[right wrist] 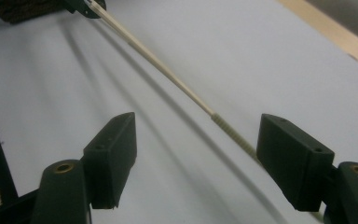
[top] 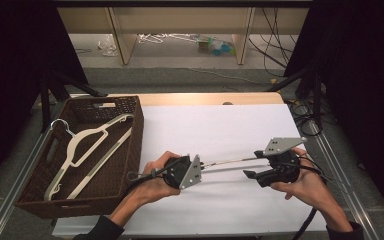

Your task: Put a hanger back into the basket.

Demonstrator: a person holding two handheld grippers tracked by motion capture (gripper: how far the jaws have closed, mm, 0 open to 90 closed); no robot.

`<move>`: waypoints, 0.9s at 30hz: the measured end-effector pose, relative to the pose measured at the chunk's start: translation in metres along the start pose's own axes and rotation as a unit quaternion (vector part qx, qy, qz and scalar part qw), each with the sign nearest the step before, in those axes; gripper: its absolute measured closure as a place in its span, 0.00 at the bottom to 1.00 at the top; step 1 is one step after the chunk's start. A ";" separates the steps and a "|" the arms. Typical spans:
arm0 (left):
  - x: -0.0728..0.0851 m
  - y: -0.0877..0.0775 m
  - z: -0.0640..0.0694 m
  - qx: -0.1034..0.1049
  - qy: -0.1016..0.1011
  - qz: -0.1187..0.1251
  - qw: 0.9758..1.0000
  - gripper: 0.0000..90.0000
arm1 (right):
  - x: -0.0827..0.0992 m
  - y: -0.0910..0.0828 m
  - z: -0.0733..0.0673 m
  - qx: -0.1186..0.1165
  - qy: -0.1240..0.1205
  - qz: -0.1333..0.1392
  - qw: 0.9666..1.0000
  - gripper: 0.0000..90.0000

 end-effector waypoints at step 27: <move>0.002 -0.096 -0.069 0.023 -0.313 0.148 0.938 0.95 | 0.006 0.010 -0.012 0.015 0.013 0.067 0.998 0.26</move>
Point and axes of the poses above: each handheld gripper's, and its own axes: y roughly forward along the jaws, x roughly out of its underside, z roughly to its right, the point moved 5 cm from there along y, roughly forward along the jaws, and after that the axes turned 3 degrees about x, right-handed, at the moved point
